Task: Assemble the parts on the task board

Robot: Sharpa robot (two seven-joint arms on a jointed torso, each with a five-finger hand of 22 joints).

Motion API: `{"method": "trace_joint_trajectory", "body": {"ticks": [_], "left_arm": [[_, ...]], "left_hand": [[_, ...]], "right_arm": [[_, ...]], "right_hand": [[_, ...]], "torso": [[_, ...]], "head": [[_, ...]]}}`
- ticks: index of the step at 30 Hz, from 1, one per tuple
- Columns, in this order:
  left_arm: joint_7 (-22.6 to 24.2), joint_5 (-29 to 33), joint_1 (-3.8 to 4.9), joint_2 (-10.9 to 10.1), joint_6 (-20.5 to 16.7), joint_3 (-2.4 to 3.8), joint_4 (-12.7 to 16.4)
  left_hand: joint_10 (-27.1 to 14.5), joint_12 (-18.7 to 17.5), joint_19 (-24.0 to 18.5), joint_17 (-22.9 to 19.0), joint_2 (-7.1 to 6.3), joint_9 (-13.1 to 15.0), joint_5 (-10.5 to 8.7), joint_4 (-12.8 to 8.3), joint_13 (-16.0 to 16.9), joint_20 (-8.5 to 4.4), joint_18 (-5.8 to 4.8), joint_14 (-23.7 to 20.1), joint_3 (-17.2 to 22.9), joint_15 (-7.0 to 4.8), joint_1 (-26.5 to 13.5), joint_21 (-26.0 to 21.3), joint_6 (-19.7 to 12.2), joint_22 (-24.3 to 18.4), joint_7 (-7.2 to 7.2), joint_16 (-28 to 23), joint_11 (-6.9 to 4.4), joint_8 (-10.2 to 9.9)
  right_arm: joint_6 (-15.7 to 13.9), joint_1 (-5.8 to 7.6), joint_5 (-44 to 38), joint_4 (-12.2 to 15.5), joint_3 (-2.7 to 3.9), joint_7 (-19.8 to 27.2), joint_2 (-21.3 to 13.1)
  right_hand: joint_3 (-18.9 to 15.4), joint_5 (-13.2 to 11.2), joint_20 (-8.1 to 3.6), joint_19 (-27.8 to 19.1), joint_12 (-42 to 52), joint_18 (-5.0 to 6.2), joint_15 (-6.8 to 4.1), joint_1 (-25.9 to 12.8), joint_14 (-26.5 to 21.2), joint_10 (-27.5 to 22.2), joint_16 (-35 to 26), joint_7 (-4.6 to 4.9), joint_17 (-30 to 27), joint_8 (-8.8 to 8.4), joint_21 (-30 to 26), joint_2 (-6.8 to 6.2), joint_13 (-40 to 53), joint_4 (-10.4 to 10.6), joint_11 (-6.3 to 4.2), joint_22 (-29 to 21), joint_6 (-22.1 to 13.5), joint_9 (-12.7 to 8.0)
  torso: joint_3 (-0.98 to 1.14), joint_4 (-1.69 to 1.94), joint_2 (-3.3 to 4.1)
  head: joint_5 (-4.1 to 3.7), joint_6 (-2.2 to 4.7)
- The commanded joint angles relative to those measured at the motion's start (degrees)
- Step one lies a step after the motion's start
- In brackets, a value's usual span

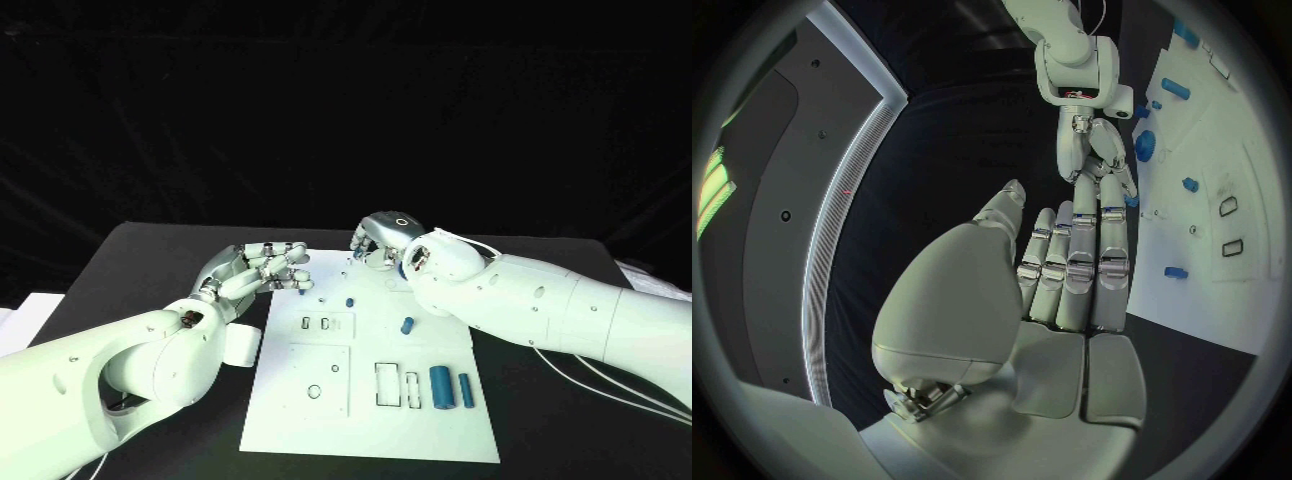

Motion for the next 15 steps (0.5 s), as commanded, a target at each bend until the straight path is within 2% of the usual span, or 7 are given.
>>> {"method": "trace_joint_trajectory", "body": {"ticks": [1, 15], "left_arm": [[0.2, 0.2, 0.15, 0.1, 0.9, 0.06, 0.2], [0.1, 0.2, 0.31, 0.2, 1.0, 0.06, 0.3]], "left_hand": [[-0.4, -0.2, 0.4, 0.1, 0.15, -0.1, -0.20, -0.4, 0.1, 0.07, 0.86, 0.2, -0.1, 0.12, -0.2, 0.1, -0.3, 0.1, 0.17, -0.2, 0.18, -0.3], [-0.4, -0.2, 0.4, 0.1, 0.15, 0.0, -0.20, -0.4, 0.1, 0.09, 0.85, 0.1, -0.1, 0.14, -0.2, 0.1, -0.3, 0.1, 0.16, -0.3, 0.19, -0.4]], "right_arm": [[-0.1, 0.01, 0.1, -0.6, 0.01, -0.1, 0.5], [1.9, -0.04, 0.9, -2.8, -0.04, 0.7, 2.7]], "right_hand": [[0.8, 0.2, 0.25, 0.0, 0.2, -1.00, 0.40, 0.5, 0.8, 0.0, 0.4, 0.15, 0.0, -0.26, 0.4, -0.17, 0.1, -0.3, -0.52, 0.1, -0.3, -0.1], [0.9, 0.1, 0.31, 0.0, 0.2, -1.00, 0.45, 0.3, 0.8, -0.1, 0.5, 0.19, 0.0, -0.25, 0.5, -0.30, 0.1, -0.1, -0.47, 0.2, -0.4, -0.1]], "torso": [[0.01, 0.05, 0.03], [-0.08, 0.11, 0.08]], "head": [[0.05, -0.16], [0.10, -0.39]]}}
